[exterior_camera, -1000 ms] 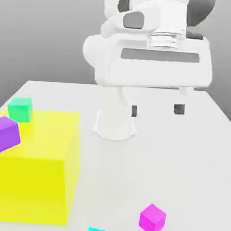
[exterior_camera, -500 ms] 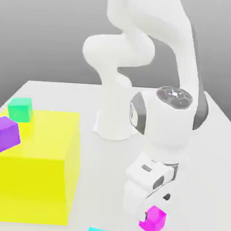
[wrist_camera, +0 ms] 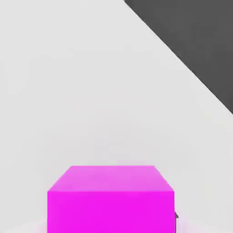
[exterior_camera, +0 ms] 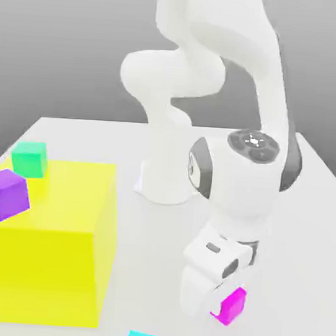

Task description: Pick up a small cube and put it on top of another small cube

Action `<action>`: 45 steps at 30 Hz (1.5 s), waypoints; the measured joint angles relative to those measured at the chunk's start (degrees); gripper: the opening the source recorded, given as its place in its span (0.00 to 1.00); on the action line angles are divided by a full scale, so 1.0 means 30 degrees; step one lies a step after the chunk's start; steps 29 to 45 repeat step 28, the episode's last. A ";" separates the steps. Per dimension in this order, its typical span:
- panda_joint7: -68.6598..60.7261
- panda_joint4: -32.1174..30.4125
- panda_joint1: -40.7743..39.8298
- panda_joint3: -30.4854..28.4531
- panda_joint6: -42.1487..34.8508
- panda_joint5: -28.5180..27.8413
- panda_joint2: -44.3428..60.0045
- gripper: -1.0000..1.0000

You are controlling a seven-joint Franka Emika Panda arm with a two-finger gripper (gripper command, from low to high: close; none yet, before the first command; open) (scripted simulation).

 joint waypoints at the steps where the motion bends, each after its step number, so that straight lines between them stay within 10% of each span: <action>1: 0.0342 0.0134 -0.0296 -0.0290 -0.0607 0.0245 -0.0656 0.00; 19: 1.1581 0.0295 -1.0919 -0.4682 -1.2828 -0.1720 -1.2899 0.00; 24: 1.2537 -0.1835 -1.2303 -0.4821 -1.1043 -0.2799 -1.2456 0.00; 25: 1.2526 -0.2254 -1.2343 -0.4878 -1.0364 -0.2824 -1.2186 1.00; 45: 1.2525 -0.2254 -1.2342 -0.4878 -1.0363 -0.2822 -1.2186 1.00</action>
